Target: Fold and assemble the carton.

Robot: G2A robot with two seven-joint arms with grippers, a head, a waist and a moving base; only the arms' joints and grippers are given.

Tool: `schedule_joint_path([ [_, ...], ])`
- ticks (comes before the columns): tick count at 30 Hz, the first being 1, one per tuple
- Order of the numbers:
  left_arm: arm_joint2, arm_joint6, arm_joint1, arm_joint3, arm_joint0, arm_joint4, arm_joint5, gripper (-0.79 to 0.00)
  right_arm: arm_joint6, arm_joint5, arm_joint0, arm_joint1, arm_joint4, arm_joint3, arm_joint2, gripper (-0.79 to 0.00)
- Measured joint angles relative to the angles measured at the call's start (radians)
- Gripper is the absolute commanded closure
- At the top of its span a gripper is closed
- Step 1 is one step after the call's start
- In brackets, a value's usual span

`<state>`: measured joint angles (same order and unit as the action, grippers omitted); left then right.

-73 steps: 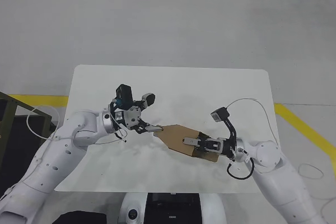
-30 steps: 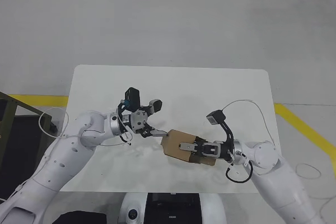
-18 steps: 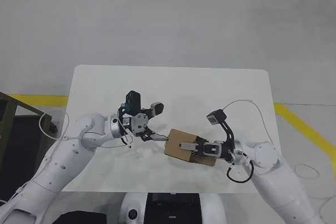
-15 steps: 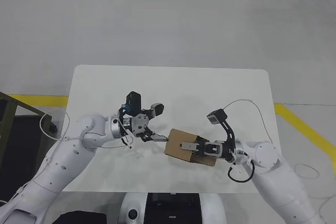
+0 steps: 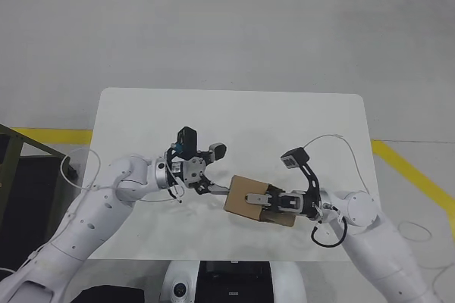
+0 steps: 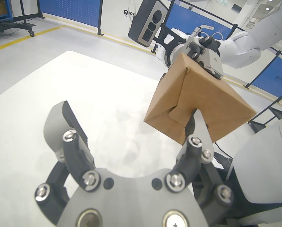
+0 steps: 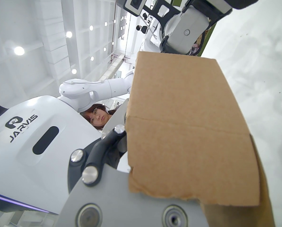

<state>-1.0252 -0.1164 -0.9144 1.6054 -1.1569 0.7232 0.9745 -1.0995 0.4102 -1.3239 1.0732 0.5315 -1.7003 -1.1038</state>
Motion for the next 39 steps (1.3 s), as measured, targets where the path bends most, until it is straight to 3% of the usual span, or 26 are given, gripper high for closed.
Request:
schedule_joint_path([
  [21,-0.002,-0.010,-0.014,0.022,0.002,0.019,0.015,-0.785,-0.003,0.002,0.003,0.001,-0.007,0.005,0.006,0.000],
  [32,-0.098,0.049,-0.005,-0.017,-0.047,0.070,-0.027,-0.785,0.013,-0.023,0.048,0.007,-0.026,0.101,0.022,0.000],
  [39,-0.157,0.100,0.007,-0.039,-0.084,0.172,0.039,-0.785,0.020,-0.037,0.155,0.029,-0.088,0.246,0.096,0.000],
])
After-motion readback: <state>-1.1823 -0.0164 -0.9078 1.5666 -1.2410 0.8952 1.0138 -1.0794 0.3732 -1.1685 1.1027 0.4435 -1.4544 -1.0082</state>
